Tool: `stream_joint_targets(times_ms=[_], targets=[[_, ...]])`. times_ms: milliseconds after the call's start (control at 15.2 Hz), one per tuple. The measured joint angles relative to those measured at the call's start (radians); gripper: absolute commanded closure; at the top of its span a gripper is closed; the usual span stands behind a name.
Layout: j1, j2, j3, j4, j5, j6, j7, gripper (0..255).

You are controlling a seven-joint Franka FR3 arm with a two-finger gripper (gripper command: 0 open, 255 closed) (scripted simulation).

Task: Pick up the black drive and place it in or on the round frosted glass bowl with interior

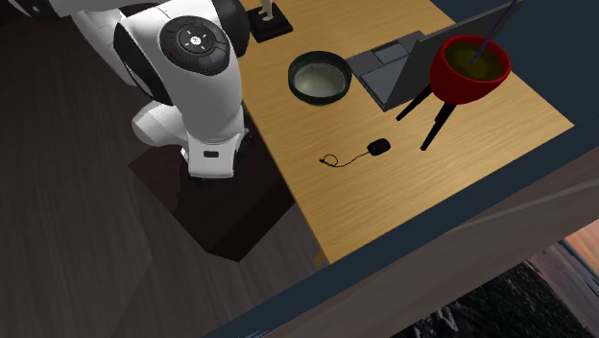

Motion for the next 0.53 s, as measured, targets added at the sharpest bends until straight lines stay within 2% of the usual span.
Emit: stream_joint_targets(times_ms=[264,528], targets=[[0.022,0.032,0.023,-0.005,0.026,0.045,0.015,0],[0.068,0.091,0.075,-0.027,0.079,0.144,0.053,0]])
